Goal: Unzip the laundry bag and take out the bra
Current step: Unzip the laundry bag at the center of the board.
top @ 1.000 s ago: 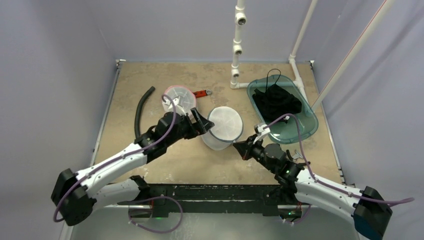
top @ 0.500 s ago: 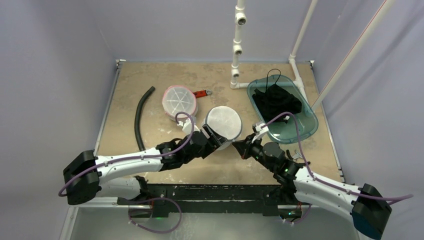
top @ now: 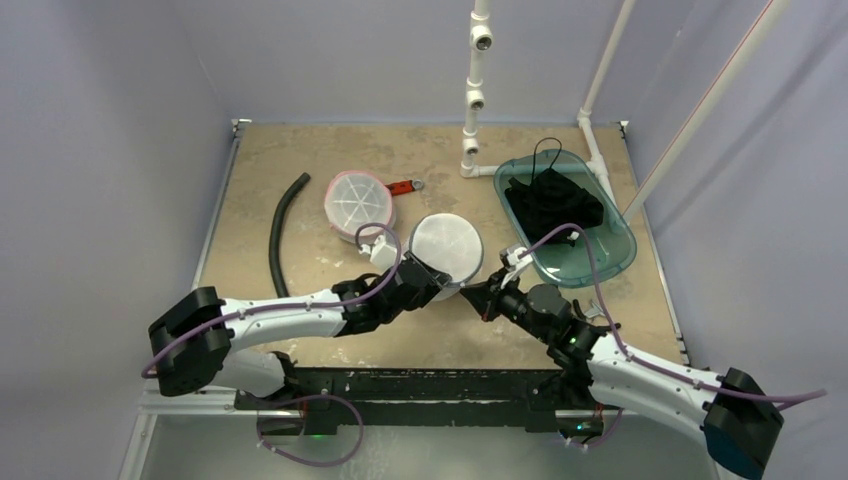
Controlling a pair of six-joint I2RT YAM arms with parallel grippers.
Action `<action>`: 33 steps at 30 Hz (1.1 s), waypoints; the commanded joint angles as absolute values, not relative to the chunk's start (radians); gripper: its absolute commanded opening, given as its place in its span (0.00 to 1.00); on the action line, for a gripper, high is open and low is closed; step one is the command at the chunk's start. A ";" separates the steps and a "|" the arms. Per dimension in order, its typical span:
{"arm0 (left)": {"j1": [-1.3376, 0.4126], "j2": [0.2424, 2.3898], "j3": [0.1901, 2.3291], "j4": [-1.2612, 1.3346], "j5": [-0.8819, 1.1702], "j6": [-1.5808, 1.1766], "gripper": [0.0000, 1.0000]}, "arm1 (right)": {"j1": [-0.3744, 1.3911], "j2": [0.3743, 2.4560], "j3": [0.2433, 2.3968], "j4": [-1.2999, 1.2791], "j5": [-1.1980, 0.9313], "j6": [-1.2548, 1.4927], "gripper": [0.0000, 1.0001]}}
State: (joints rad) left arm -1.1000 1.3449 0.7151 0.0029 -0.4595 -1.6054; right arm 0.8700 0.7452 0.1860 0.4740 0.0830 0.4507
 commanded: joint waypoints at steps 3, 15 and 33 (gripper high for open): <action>-1.070 1.312 0.725 0.008 -0.508 -1.606 0.06 | 0.871 0.692 0.221 0.513 -0.022 0.424 0.00; -1.015 1.163 0.696 -0.075 -0.519 -1.516 0.00 | 0.871 0.678 0.276 0.417 0.099 0.461 0.00; -0.764 1.116 0.677 0.035 -0.052 -1.122 0.00 | 0.870 0.579 0.237 0.209 0.422 0.623 0.00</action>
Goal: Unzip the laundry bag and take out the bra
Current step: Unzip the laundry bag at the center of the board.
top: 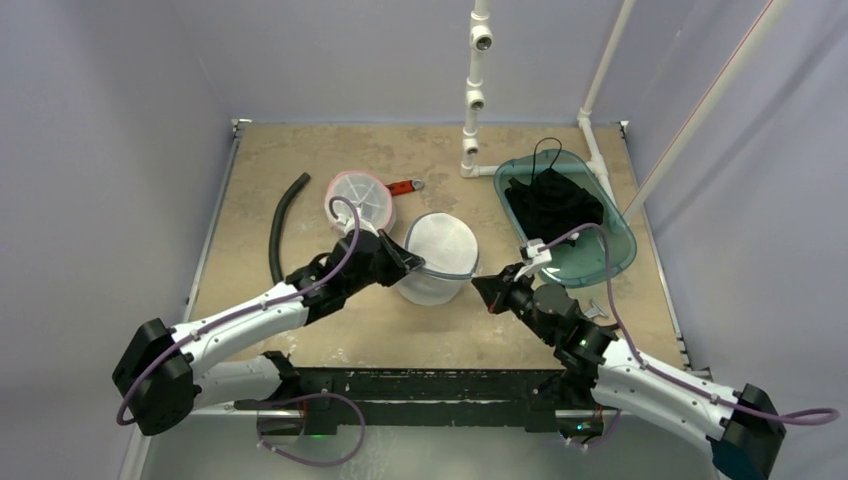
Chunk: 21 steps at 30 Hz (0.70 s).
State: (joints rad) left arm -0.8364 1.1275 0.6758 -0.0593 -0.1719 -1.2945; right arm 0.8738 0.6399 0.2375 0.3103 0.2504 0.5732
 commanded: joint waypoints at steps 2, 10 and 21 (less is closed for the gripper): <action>-0.735 1.116 0.695 0.050 0.016 -1.065 0.00 | 0.870 0.533 0.231 0.190 0.432 0.622 0.00; -0.671 1.231 0.767 0.034 0.126 -0.931 0.00 | 0.870 0.514 0.200 0.287 0.303 0.540 0.00; -0.673 1.220 0.630 0.125 0.108 -1.047 0.64 | 0.870 0.578 0.209 0.313 0.259 0.522 0.00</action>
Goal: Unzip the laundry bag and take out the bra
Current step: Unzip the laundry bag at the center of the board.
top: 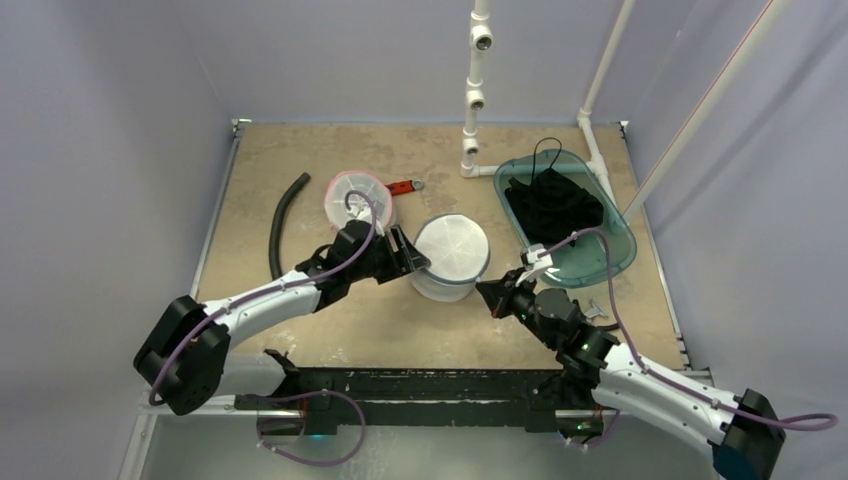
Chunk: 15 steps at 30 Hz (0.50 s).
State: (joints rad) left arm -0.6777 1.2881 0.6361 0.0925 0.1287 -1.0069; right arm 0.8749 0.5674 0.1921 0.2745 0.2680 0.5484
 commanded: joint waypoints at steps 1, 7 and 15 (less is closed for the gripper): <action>-0.675 1.186 0.623 0.114 0.104 -1.079 0.67 | 0.871 0.579 0.209 0.314 0.259 0.522 0.00; -0.844 0.953 0.581 0.013 -0.156 -1.330 0.71 | 0.870 0.587 0.207 0.327 0.259 0.517 0.00; -1.093 1.090 0.643 0.023 -0.364 -1.548 0.71 | 0.870 0.595 0.207 0.341 0.219 0.504 0.00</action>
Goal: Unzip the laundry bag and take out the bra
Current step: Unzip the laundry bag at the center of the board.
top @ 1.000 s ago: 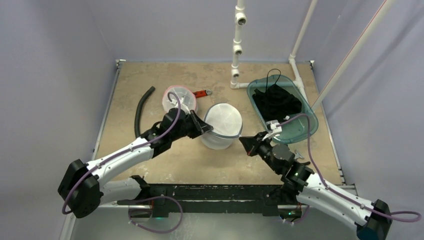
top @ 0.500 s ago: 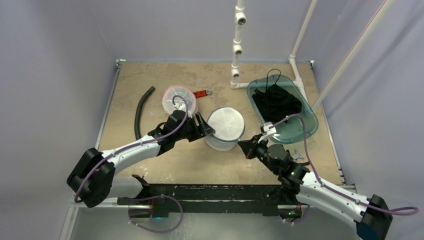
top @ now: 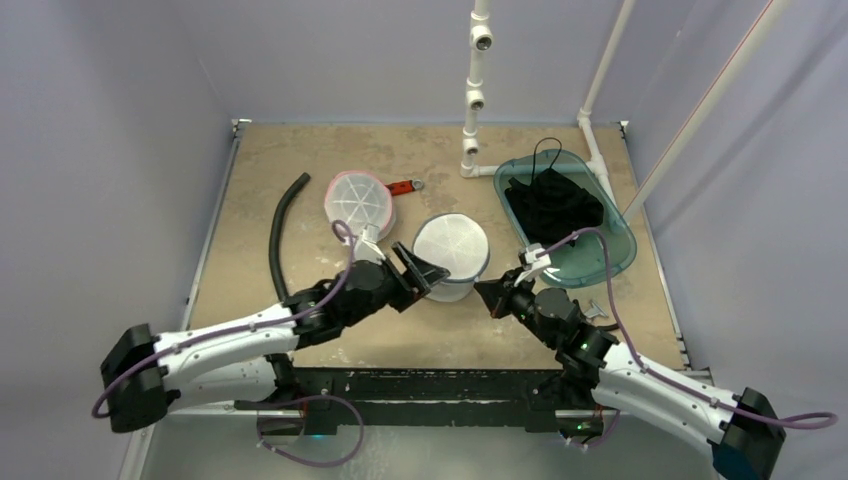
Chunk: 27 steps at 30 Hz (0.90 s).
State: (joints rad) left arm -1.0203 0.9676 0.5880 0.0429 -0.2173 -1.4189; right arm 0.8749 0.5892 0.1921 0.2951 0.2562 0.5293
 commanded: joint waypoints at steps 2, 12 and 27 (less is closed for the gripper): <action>-1.109 1.168 0.673 0.063 -0.353 -1.558 0.69 | 0.871 0.602 0.207 0.351 0.196 0.496 0.00; -1.114 1.366 0.767 0.117 -0.396 -1.613 0.66 | 0.870 0.599 0.197 0.373 0.133 0.475 0.00; -1.020 1.397 0.743 0.084 -0.405 -1.619 0.26 | 0.871 0.603 0.190 0.411 0.057 0.454 0.00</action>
State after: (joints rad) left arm -1.0431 1.4086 0.7383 0.0807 -0.3866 -1.6154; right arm 0.8742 0.6025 0.1898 0.3595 0.0849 0.4747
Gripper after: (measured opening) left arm 0.334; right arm 0.007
